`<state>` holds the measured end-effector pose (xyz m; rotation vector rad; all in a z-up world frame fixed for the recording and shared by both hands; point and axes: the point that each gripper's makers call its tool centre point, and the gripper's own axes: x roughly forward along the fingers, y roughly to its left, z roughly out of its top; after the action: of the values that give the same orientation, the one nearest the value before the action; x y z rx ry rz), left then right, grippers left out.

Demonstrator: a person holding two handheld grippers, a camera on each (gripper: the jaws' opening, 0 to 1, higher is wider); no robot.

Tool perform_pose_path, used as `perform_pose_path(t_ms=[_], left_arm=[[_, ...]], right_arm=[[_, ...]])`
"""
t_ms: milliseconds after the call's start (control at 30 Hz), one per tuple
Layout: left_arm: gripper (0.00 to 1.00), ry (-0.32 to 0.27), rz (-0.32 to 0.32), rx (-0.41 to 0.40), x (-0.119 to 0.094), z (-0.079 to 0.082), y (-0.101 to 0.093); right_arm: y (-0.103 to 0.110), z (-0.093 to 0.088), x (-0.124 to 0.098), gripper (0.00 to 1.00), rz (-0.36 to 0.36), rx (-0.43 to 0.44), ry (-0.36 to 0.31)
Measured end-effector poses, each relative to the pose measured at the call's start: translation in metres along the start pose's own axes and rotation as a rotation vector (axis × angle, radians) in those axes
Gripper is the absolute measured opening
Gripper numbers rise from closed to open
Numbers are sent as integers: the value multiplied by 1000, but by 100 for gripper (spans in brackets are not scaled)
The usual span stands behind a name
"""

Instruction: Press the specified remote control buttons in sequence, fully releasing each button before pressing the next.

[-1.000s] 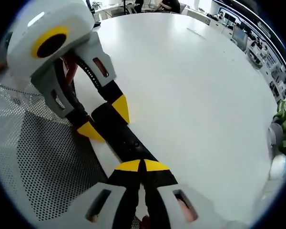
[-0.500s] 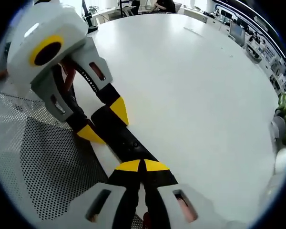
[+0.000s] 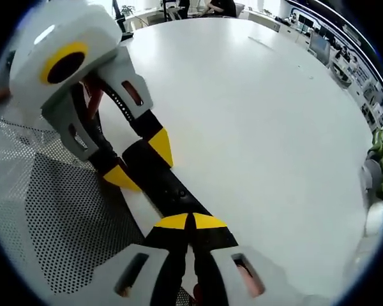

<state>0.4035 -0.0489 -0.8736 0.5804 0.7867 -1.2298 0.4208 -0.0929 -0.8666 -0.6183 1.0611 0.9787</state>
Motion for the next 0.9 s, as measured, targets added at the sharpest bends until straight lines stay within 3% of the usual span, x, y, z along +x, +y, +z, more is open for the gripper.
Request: perform_pose_path(t_ms=[400,900], left_arm=[[25,-13,-9,-7,0,0,1],[25,13,-14,-8,-6,-7,2]], right_arm=[[0,0,0,0,11,24,-16],[-1,0,0,0,8,32,-26]])
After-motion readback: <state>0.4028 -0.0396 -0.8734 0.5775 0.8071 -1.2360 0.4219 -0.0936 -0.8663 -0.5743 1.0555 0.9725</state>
